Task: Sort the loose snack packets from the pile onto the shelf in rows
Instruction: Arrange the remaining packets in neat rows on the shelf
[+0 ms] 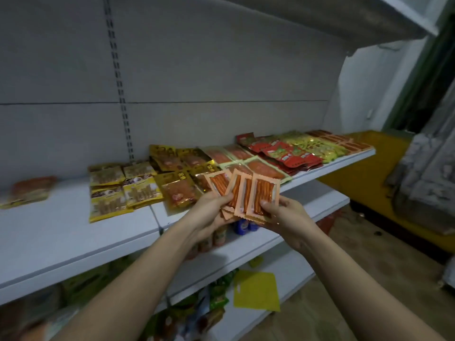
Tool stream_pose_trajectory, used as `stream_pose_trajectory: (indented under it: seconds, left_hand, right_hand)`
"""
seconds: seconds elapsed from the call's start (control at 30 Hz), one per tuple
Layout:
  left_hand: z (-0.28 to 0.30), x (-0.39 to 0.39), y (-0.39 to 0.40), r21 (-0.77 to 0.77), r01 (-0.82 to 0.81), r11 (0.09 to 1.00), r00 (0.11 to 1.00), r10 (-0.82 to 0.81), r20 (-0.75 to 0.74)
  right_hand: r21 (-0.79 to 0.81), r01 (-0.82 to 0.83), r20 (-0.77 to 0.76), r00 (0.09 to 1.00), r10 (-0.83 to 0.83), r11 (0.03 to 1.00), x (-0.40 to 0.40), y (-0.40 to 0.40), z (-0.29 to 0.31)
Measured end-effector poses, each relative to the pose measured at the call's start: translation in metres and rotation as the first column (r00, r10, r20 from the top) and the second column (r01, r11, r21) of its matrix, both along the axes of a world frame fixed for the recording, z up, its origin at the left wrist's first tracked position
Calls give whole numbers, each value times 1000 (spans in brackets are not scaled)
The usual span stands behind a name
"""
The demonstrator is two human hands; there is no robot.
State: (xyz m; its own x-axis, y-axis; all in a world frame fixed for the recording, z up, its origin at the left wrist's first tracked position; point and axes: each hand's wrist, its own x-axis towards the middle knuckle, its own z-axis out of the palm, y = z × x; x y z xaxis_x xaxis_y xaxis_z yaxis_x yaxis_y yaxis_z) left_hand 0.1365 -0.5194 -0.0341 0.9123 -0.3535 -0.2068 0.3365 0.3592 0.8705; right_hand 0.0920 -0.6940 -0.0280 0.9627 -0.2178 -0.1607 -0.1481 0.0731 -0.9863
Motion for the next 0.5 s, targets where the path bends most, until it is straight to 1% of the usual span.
stream_pose_trajectory:
  seconds: [0.2, 0.3, 0.43, 0.5]
  left_hand:
    - [6, 66, -107, 30, 146, 989, 989, -145, -22]
    - [6, 94, -152, 50, 223, 973, 975, -222, -31]
    - [6, 120, -218, 106, 259, 960, 966, -256, -40]
    - [7, 132, -254, 128, 290, 948, 957, -290, -20]
  right_hand:
    - [17, 82, -12, 997, -82, 996, 53, -97, 4]
    - [9, 115, 12, 993, -115, 993, 73, -143, 4]
    - [24, 121, 42, 992, -122, 992, 96, -210, -1]
    - [31, 113, 48, 992, -114, 993, 109, -247, -1]
